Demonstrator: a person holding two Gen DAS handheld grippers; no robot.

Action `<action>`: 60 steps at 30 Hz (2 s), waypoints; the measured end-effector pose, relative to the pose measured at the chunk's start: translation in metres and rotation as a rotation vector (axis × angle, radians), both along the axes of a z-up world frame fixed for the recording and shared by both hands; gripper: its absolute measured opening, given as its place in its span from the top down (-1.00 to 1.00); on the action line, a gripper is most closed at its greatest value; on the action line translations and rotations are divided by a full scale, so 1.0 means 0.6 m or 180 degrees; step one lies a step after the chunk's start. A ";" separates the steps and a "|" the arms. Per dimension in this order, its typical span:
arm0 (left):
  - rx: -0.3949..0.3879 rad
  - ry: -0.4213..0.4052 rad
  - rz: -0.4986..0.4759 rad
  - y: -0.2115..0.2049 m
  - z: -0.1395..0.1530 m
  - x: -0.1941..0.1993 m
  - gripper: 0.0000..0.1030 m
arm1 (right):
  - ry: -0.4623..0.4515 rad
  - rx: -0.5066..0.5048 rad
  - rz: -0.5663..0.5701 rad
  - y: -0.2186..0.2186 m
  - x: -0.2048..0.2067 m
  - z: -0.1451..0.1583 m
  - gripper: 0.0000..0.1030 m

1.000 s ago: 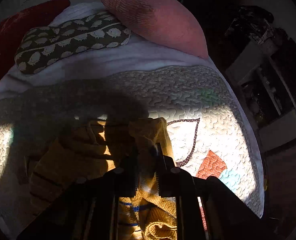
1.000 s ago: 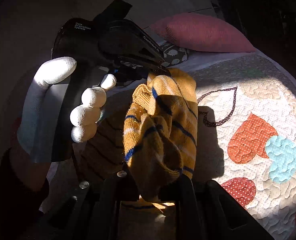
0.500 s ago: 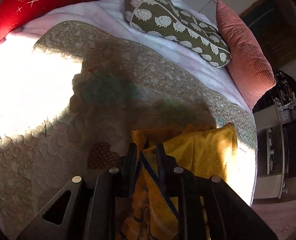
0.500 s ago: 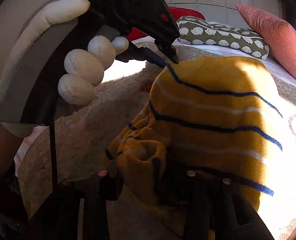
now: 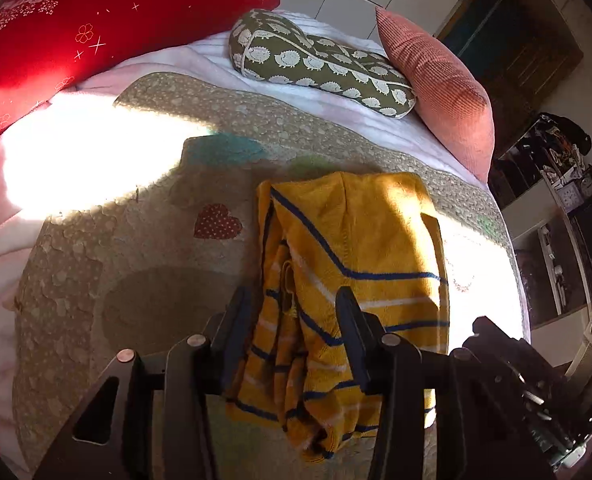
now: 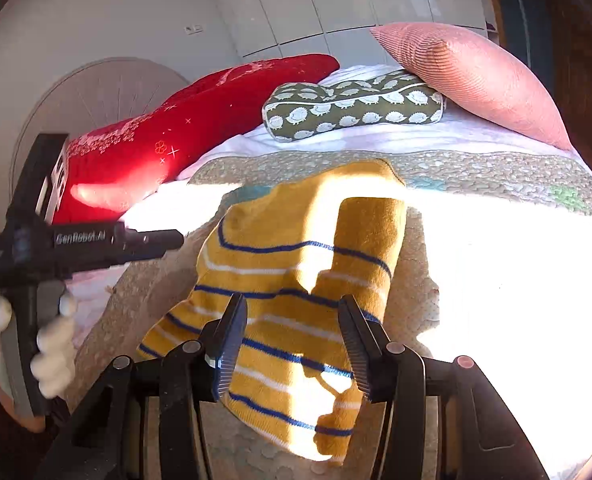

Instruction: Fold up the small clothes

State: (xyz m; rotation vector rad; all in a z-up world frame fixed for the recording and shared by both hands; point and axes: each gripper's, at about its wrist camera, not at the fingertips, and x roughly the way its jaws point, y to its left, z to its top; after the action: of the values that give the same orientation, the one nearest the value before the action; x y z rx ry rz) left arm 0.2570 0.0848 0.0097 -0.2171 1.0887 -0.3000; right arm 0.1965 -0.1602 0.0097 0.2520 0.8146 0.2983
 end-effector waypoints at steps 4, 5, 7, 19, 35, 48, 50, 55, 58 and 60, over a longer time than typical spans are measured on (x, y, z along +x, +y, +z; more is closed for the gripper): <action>0.0557 0.0255 0.0168 -0.016 -0.085 -0.017 0.17 | 0.0395 0.0289 -0.0009 -0.010 0.080 -0.031 0.01; 0.0610 0.0265 0.0197 -0.015 -0.101 -0.019 0.13 | 0.0495 0.0236 -0.0040 -0.005 0.090 -0.039 0.01; 0.0641 0.0216 0.0237 -0.012 -0.110 -0.021 0.01 | 0.0629 0.0025 -0.0017 0.008 0.110 -0.065 0.01; 0.0241 -0.0124 0.0356 0.061 -0.054 -0.060 -0.06 | 0.0519 -0.0528 0.0109 0.075 0.187 -0.002 0.02; -0.0375 -0.0072 -0.0198 0.039 -0.078 -0.006 -0.61 | 0.0615 0.0615 -0.0500 -0.123 0.089 -0.057 -0.46; -0.0723 0.0385 -0.0376 -0.029 -0.124 0.051 -0.03 | 0.0916 0.1764 -0.0325 -0.090 0.132 -0.146 0.22; -0.0578 0.0269 -0.0413 -0.045 -0.101 0.038 0.05 | 0.0856 0.1877 -0.0234 -0.101 0.122 -0.123 0.28; -0.0643 0.0250 -0.0458 -0.089 -0.071 0.026 0.09 | 0.0551 0.1788 -0.0149 -0.135 0.091 -0.044 0.29; -0.0479 0.0274 -0.0383 -0.112 -0.081 0.025 0.09 | 0.0575 0.1505 -0.0260 -0.156 0.086 -0.038 0.22; -0.0349 0.0394 -0.0305 -0.119 -0.102 0.031 -0.03 | 0.0806 0.1328 -0.0419 -0.171 0.088 -0.070 0.09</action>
State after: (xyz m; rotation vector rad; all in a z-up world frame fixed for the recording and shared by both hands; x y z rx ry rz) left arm 0.2757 0.0132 -0.0517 -0.2847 1.2084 -0.4372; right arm 0.2496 -0.2629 -0.0320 0.7431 0.9761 0.3144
